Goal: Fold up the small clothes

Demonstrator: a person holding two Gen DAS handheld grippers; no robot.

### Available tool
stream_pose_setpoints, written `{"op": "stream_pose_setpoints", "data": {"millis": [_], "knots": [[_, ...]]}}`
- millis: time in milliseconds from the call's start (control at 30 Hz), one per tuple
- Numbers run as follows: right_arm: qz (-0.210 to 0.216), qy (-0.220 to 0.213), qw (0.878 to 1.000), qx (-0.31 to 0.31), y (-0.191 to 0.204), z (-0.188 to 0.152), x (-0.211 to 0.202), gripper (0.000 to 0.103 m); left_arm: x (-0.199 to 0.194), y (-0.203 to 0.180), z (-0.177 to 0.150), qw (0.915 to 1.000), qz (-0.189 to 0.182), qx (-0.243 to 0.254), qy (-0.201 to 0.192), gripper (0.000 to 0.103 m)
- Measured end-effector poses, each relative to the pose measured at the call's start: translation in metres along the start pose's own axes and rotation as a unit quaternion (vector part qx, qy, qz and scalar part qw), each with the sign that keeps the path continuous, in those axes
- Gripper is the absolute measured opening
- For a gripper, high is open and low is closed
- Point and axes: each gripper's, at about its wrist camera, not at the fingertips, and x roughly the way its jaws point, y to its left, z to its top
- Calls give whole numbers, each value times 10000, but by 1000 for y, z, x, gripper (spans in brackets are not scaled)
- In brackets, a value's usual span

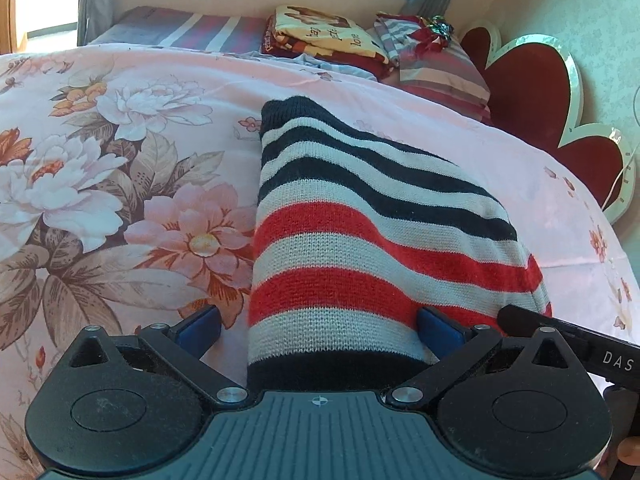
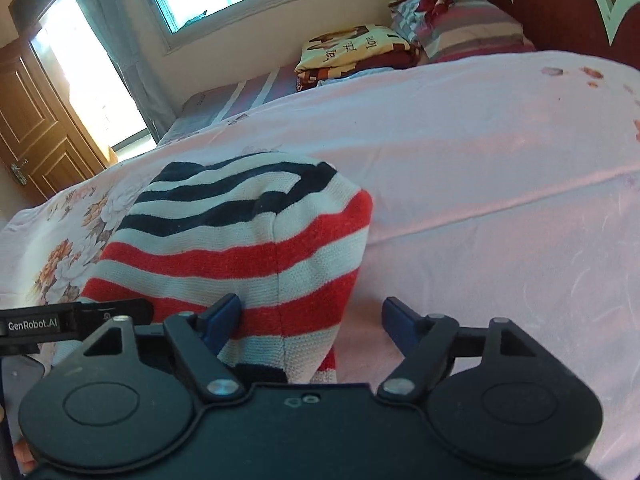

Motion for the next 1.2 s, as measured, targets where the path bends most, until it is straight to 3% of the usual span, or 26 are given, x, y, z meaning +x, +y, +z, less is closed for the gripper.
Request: {"op": "stream_pose_setpoints", "data": {"millis": [233,300,333,400,500,667,733,800,867,1067,1200], "knots": [[307,123,9994,61,-3,3,10,86,5,-3,2,9993,-334,-45,168,101],[463,197,9987,100,-2,5,9,77,0,-9,0,9991,-389,36,142,91],[693,277,9971,174,-3,6,9,54,-1,-8,-1,9990,-424,21,157,90],[843,391,9952,295,-4,6,6,52,-4,1,-1,9982,-556,-23,201,82],[990,489,9934,308,-11,5,5,51,-3,11,1,9968,-738,-63,310,80],[1042,458,9926,420,-11,4,11,52,0,-1,-1,9985,-498,-99,197,80],[970,426,9934,438,-7,4,10,52,-3,-3,-1,9985,-492,-126,197,76],[989,445,9928,513,-5,5,7,45,-12,-5,-1,9985,-518,-43,158,64],[1036,392,9927,472,-4,5,-1,37,-16,-4,-1,9983,-565,11,120,62],[882,393,9936,582,-2,4,8,37,-10,-5,-1,9990,-447,22,94,62],[969,225,9925,714,5,4,-8,36,-23,-9,-2,9989,-447,153,-19,55]]}}
